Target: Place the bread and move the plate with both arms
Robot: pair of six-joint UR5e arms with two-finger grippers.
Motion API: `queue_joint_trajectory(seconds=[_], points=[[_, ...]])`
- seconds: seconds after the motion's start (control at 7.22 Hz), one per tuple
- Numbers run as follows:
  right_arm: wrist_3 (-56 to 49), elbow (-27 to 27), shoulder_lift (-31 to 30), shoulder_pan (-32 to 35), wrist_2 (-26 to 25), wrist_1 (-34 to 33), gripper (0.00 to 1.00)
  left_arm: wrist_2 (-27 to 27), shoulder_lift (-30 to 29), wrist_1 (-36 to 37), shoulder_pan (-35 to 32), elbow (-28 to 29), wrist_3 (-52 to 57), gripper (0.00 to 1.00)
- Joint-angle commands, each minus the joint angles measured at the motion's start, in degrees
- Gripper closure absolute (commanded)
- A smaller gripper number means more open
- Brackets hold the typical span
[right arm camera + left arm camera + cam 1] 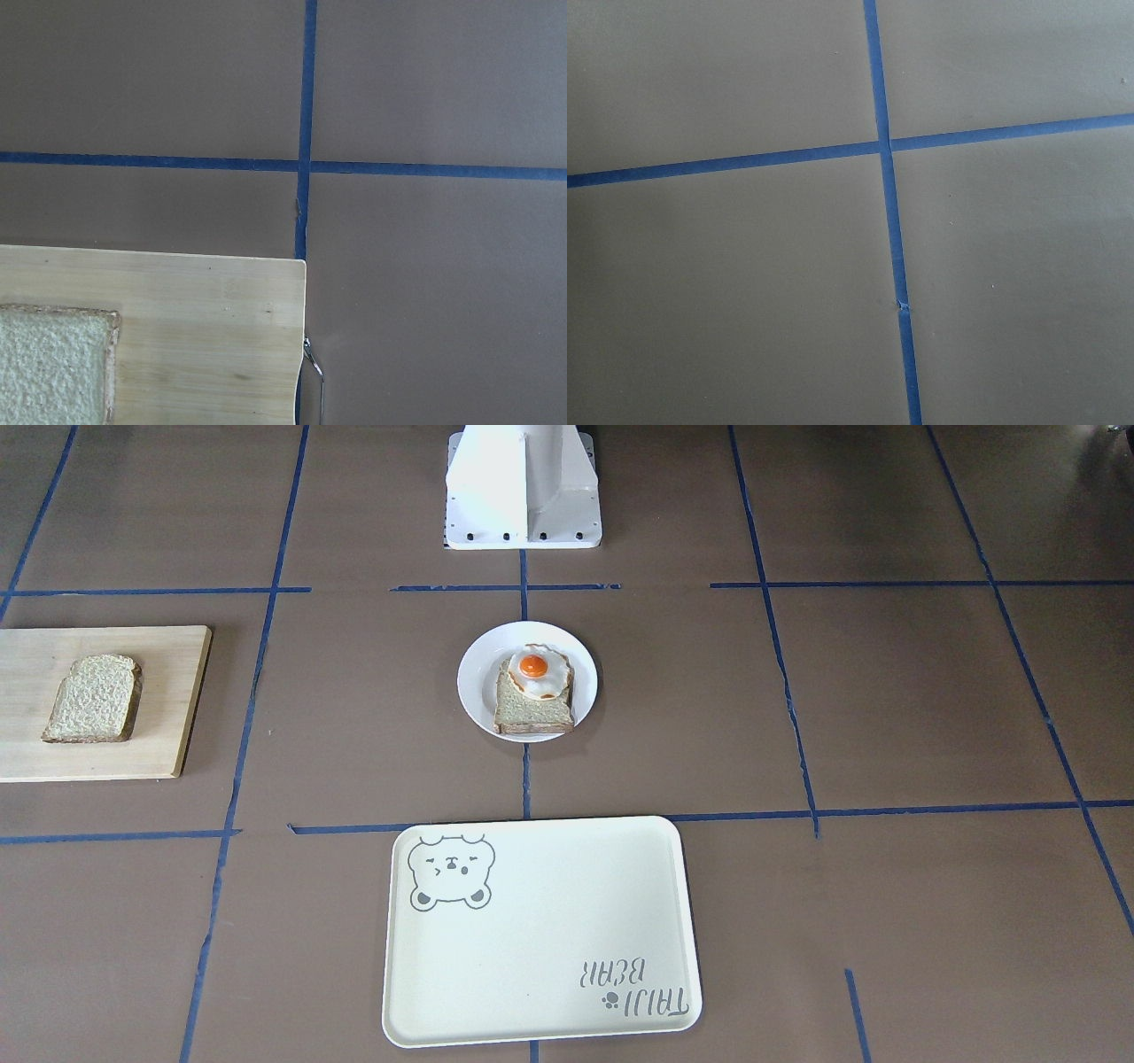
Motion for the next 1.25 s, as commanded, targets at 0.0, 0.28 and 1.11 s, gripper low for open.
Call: queue_joint_trajectory(seconds=[0.0,0.28,1.11], points=[[1.1,0.3,-1.5,-1.1,1.2,1.6,0.0,0.1,0.0,0.0,0.0,-0.1,0.0,0.0],[18.4,0.1,-6.2,-7.6,0.8,20.0,0.0,0.0,0.1,-0.1,-0.1,-0.3,0.0,0.0],[49.1,-0.7,-7.7,-31.1,-11.2,38.9,0.0,0.0,0.4,-0.1,0.0,-0.3,0.0,0.0]])
